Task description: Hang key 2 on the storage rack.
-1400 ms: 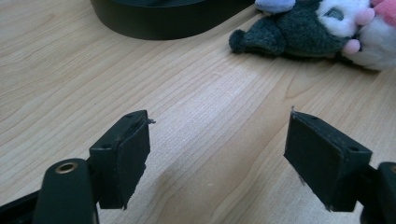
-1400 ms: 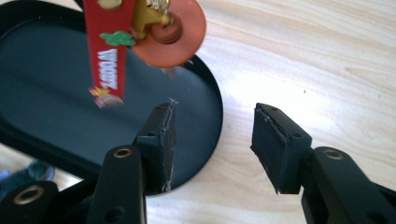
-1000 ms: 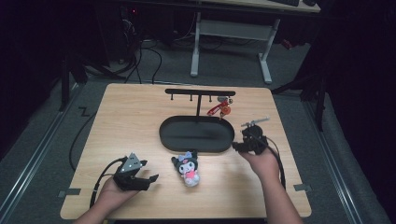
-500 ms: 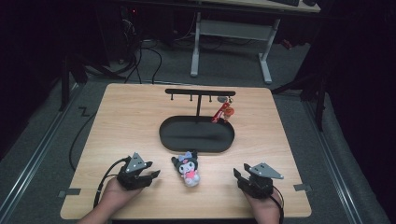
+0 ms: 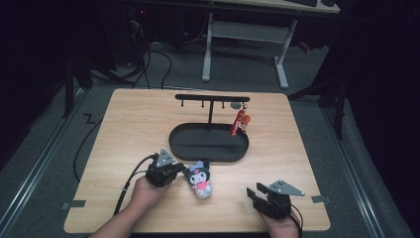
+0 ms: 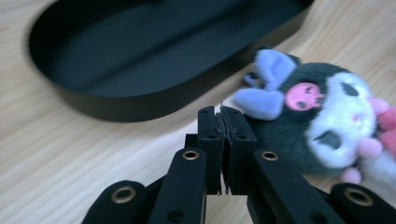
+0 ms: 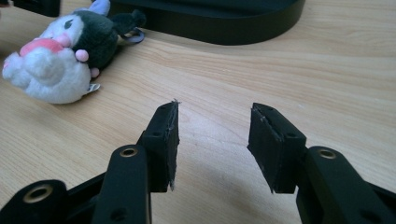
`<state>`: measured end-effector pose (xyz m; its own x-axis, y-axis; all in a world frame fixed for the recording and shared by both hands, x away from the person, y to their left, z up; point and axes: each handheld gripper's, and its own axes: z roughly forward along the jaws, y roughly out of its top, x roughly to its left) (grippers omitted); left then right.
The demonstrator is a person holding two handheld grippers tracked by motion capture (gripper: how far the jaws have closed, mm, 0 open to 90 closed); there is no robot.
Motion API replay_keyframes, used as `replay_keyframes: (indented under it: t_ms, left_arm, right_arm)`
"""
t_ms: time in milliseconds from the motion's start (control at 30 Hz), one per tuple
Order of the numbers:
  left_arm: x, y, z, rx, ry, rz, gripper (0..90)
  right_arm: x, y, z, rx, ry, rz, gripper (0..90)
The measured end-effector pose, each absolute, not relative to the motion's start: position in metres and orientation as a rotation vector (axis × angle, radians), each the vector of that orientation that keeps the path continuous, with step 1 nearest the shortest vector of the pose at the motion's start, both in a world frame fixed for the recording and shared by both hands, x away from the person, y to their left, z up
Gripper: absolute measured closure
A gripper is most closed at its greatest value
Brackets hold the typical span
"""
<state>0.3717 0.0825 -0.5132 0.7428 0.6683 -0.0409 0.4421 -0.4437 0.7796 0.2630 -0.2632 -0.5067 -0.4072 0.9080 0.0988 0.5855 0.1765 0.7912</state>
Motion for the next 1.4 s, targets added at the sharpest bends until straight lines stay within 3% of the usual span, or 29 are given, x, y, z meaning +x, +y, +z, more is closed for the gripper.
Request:
replay_keyframes:
  t_ms: [233,400,700,1067,1200,1267,1400]
  left_arm:
    - [0.347,0.056,-0.521,2.168,0.735,0.315,87.5]
    - [0.317,0.017,-0.521,2.190,0.605,0.220,83.7]
    - [0.279,-0.003,-0.518,2.214,0.445,0.095,80.1]
    - [0.299,-0.052,-0.519,2.213,0.470,0.119,79.1]
    - [0.297,-0.045,-0.515,2.191,0.445,0.124,70.9]
    - [0.298,-0.026,-0.511,2.177,0.458,0.165,60.5]
    - [0.311,0.031,-0.502,2.136,0.578,0.247,50.8]
  right_arm:
    - [0.264,-0.267,-0.507,1.407,2.068,1.123,53.8]
    - [0.268,-0.278,-0.510,1.455,2.046,1.105,53.8]
    - [0.267,-0.288,-0.509,1.492,2.006,1.122,53.8]
    - [0.265,-0.309,-0.507,1.541,1.928,1.108,53.8]
    - [0.267,-0.312,-0.509,1.537,1.934,1.092,53.5]
    - [0.267,-0.312,-0.511,1.519,1.950,1.080,54.9]
    - [0.267,-0.312,-0.513,1.498,1.961,1.061,56.7]
